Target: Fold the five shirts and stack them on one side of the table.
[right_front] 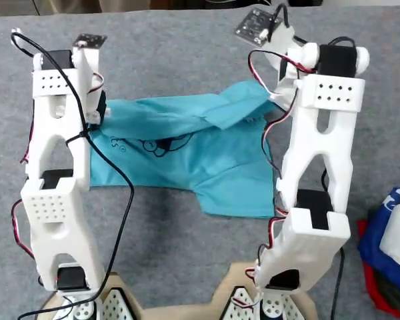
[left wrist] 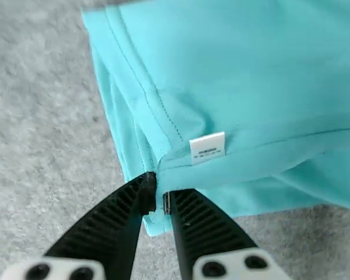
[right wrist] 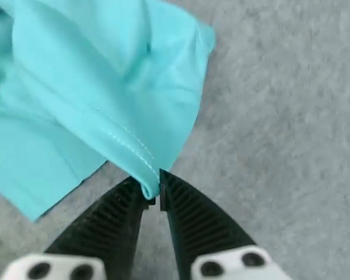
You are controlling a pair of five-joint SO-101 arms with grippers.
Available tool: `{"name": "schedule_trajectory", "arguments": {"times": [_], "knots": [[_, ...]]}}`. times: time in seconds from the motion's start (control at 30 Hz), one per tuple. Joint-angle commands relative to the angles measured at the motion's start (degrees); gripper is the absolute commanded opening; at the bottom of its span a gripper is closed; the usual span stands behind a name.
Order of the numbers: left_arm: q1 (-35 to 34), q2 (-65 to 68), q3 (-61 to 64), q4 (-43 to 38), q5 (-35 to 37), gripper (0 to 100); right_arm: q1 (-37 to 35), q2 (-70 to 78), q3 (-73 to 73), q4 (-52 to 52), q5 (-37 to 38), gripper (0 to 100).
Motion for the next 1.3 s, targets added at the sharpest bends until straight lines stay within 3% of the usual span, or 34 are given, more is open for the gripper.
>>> {"name": "schedule_trajectory", "arguments": {"times": [0.0, 0.2, 0.53, 0.97, 1.27], "knots": [[-1.4, -1.1, 1.0, 0.4, -0.5, 2, 1.4, -4.2, 5.8, 1.0, 1.2, 0.5], [-3.9, -1.1, 1.1, 0.3, -0.5, 2, -0.7, -19.2, 29.7, -5.5, 2.7, 0.5], [-1.8, -1.2, 1.1, 1.0, -0.5, 2, -3.7, -41.9, 69.1, -21.9, 2.7, 0.5], [-0.7, -1.2, 1.5, 1.8, -0.6, 2, -0.6, -48.0, 79.7, -25.8, 2.8, 0.5], [1.7, -6.7, 13.0, 1.1, -2.0, 2, -0.3, -57.8, 86.2, -23.7, 5.7, 0.5]]}}
